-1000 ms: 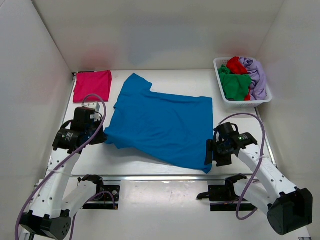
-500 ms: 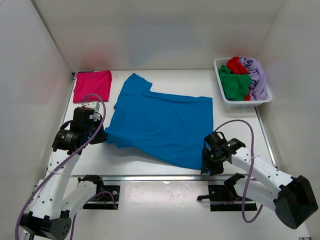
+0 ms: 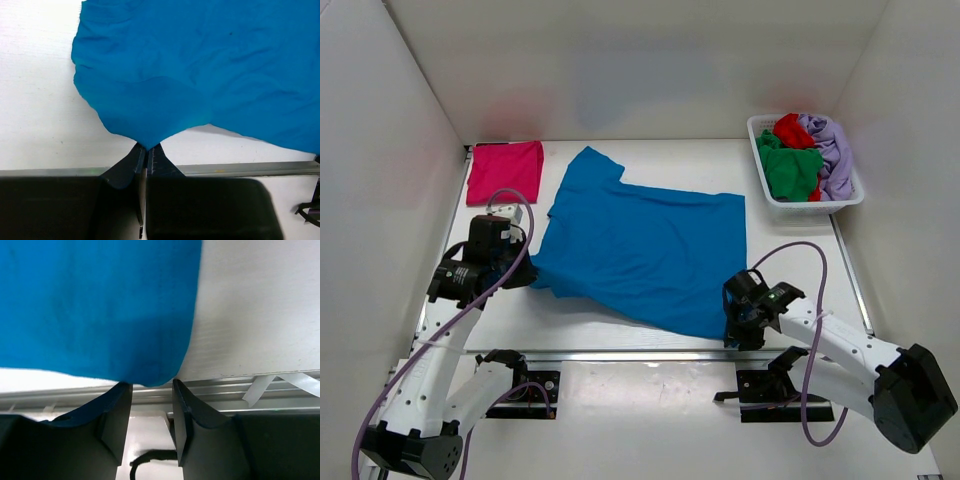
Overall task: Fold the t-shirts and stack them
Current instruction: Flatten out the tshirt
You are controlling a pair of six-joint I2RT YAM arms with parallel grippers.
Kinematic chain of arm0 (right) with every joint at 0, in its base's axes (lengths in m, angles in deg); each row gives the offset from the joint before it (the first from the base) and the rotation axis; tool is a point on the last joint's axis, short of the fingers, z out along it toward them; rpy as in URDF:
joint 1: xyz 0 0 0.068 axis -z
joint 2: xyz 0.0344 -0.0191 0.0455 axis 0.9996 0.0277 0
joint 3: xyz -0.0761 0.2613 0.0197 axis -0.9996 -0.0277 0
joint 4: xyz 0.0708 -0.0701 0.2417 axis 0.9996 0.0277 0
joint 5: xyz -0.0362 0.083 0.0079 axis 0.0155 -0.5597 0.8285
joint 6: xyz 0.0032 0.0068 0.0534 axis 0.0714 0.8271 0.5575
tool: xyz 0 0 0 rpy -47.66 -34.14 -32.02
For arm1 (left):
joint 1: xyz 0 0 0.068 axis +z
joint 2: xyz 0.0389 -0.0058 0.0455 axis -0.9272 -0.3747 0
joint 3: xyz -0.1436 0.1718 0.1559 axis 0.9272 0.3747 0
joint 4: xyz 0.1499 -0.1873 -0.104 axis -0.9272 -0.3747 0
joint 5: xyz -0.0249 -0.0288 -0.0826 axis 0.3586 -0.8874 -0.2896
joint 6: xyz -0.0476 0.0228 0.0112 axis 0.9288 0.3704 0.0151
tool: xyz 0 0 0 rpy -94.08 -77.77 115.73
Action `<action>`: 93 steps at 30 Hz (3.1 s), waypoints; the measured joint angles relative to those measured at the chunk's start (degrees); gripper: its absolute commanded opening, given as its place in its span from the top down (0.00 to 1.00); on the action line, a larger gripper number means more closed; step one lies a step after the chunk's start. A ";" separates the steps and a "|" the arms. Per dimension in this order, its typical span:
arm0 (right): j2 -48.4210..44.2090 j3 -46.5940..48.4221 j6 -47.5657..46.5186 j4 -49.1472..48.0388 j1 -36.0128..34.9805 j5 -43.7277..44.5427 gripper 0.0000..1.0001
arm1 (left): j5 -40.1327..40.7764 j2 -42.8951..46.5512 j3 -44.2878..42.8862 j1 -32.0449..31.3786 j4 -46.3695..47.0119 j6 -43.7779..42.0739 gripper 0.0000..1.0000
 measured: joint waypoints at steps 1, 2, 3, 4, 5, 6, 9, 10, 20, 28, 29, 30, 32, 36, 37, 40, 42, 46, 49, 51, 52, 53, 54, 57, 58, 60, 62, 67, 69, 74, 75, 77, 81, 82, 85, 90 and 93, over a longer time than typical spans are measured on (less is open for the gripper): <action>0.42 0.00 0.37 -0.13 -0.15 0.42 0.64 | -0.04 0.00 0.07 0.00 0.09 -0.02 1.00; 0.76 -0.02 0.74 -0.22 -0.17 0.72 0.65 | -0.11 0.00 0.11 0.00 0.15 -0.15 1.00; 0.94 -0.02 1.38 -0.24 -0.11 1.03 0.93 | -0.22 0.00 0.17 0.00 0.37 -0.22 1.00; 0.96 -0.02 1.20 -0.26 -0.13 1.16 0.99 | -0.24 0.00 0.24 0.00 0.50 -0.31 1.00; 0.98 -0.11 1.73 -0.37 -0.13 1.36 1.00 | -0.22 0.00 0.39 0.04 0.79 -0.37 1.00; 1.03 -0.15 2.10 -0.37 -0.15 1.51 1.00 | -0.22 0.00 0.46 0.09 0.83 -0.44 1.00; 0.90 -0.17 2.23 -0.22 -0.22 1.55 1.00 | -0.20 0.04 0.48 0.09 0.94 -0.59 1.00; 0.79 -0.17 2.27 -0.13 -0.42 1.60 1.00 | -0.22 0.07 0.48 0.09 0.98 -0.61 1.00; 3.28 10.08 -2.21 11.28 -0.07 4.04 1.00 | 3.82 0.15 -2.21 -0.15 -0.55 -1.36 1.00; 2.93 14.91 -13.25 15.41 12.66 3.10 1.00 | 3.58 0.02 -4.48 -1.14 0.96 -3.08 1.00; 3.08 15.13 -15.04 15.54 13.90 2.51 1.00 | 3.28 -0.22 -4.72 -1.18 1.44 -3.43 1.00; 3.48 15.39 -16.90 15.74 14.88 1.92 1.00 | 3.06 -0.52 -5.03 -1.25 1.99 -3.96 1.00; 4.63 15.98 -20.04 15.96 16.20 0.96 1.00 | 2.29 -1.57 -5.84 -1.38 3.56 -5.05 1.00; 7.63 18.51 -25.31 16.06 17.38 -1.05 1.00 | -0.07 -6.10 -8.44 -1.44 6.56 -8.11 1.00; 8.31 19.32 -26.47 16.02 17.62 -1.36 1.00 | -0.66 -7.37 -9.03 -1.44 7.10 -8.72 1.00; 10.21 22.34 -29.24 15.50 18.62 -1.57 1.00 | -1.70 -10.40 -9.35 -1.38 8.41 -9.99 1.00; 11.15 24.33 -31.01 14.45 20.44 -1.66 1.00 | -2.27 -10.69 -8.79 -1.01 8.44 -10.51 1.00; 15.10 30.23 -35.23 12.83 24.96 -1.36 0.99 | -2.86 -9.46 -8.07 -0.87 8.04 -11.04 1.00; 18.45 32.81 -38.05 10.62 25.99 -0.48 1.00 | -4.00 -7.96 -6.43 -1.29 7.98 -11.21 1.00; 20.31 33.05 -39.80 9.64 26.53 -0.68 1.00 | -4.59 -6.38 -4.02 -1.51 7.89 -11.21 1.00; 21.20 33.05 -40.39 9.46 26.69 -0.72 1.00 | -4.87 -5.53 -2.75 -1.51 7.56 -11.15 1.00; 22.03 33.05 -40.98 9.44 26.73 -0.74 1.00 | -5.14 -4.96 -1.97 -1.51 6.97 -11.10 1.00; 22.58 33.05 -41.38 9.46 26.73 -0.72 1.00 | -5.31 -4.59 -1.51 -1.46 6.56 -11.10 1.00; 22.95 32.89 -41.81 9.42 26.56 -1.73 1.00 | -5.38 -4.52 -1.60 -1.18 6.75 -11.10 1.00; 22.62 32.54 -41.83 9.35 26.43 -2.12 1.00 | -5.33 -4.76 -1.92 -1.16 6.75 -11.17 1.00; 21.62 31.47 -41.79 9.46 25.86 -2.64 1.00 | -5.03 -5.40 -3.04 -1.22 6.58 -11.32 1.00; 19.87 30.27 -41.83 9.62 25.20 -3.02 1.00 | -3.91 -5.88 -4.26 -1.62 6.40 -11.32 1.00; 16.98 32.09 -43.69 11.82 26.51 -7.08 1.00 | -0.11 -6.23 -10.40 -3.41 3.76 -10.62 1.00; 16.33 33.40 -43.82 12.15 24.72 -7.48 1.00 | 0.68 -5.33 -12.55 -4.85 3.63 -9.97 1.00; 16.65 33.92 -43.74 11.98 22.99 -12.35 1.00 | -0.44 -1.53 -9.09 -3.04 4.20 -9.33 1.00; 18.58 34.91 -43.76 12.02 23.87 -12.46 1.00 | -1.40 -2.32 -8.28 -1.73 4.37 -9.31 1.00; 25.16 40.57 -44.02 13.27 25.49 -12.35 1.00 | -2.75 -7.26 -8.63 0.52 4.98 -9.35 1.00; 47.45 68.94 -44.85 13.57 27.54 -10.71 1.00 | -2.56 -27.39 -21.92 2.47 7.13 -10.56 1.00; 54.31 80.85 -44.85 13.20 28.02 -9.94 1.00 | -2.58 -32.37 -26.93 2.80 7.50 -10.97 1.00; 63.19 97.61 -44.44 7.58 29.24 -10.27 1.00 | -3.13 -47.52 -47.87 4.87 7.41 -12.17 1.00; 66.49 112.10 -43.91 3.93 32.15 -10.56 1.00 | -5.77 -60.28 -73.00 9.55 14.73 -12.74 1.00; 64.43 113.33 -43.93 -1.09 34.32 -11.91 1.00 | -7.21 -59.93 -76.22 12.39 16.94 -12.70 1.00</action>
